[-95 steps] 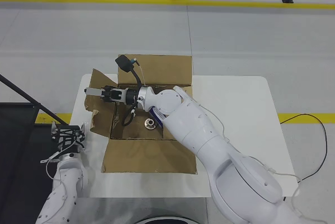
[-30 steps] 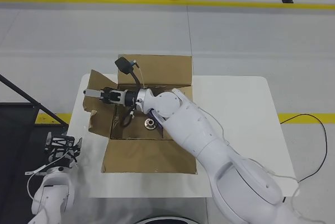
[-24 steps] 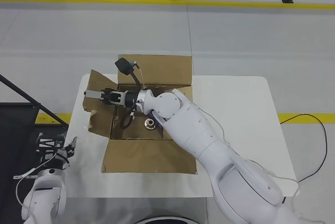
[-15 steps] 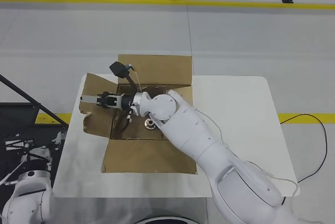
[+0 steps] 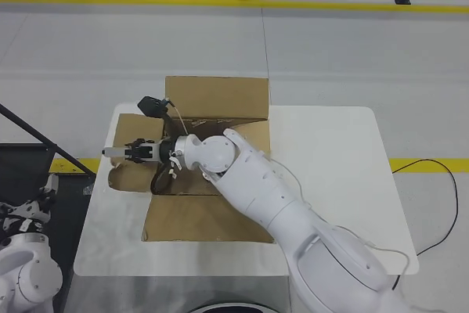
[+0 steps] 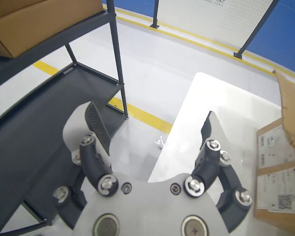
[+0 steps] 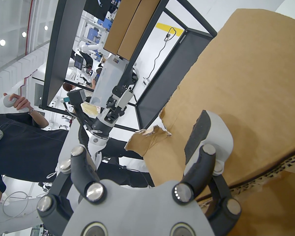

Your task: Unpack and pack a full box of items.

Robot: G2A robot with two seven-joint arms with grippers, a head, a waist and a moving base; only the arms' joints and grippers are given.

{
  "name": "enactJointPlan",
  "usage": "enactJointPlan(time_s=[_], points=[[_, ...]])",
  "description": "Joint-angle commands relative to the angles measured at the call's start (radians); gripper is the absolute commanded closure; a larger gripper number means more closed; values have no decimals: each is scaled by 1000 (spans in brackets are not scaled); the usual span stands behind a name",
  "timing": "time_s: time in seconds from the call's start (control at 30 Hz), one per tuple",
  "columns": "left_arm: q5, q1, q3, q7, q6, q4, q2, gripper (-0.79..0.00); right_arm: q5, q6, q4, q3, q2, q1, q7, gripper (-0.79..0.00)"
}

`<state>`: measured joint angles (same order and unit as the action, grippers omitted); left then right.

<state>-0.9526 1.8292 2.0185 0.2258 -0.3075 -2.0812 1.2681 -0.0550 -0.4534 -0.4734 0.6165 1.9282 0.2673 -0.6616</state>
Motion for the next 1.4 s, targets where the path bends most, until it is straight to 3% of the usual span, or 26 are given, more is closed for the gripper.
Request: enactJointPlan(time_s=[0.0,0.1,0.93,1.37], points=[[61,-2,8,9,14,-5,3,-785,1,0,9,-1,6,-3,-7,-785],[161,1,31,20,51,-14,7,-785,2,-1,22,-1,16,-7,-25,-785],[161,1,31,20,51,-14,7,-785,21,-7,127,9,73,-43,-125,-785],[214,-28,38,12,93,-70,9,-785,15,-126,115,86,33,-88,-133,-785]])
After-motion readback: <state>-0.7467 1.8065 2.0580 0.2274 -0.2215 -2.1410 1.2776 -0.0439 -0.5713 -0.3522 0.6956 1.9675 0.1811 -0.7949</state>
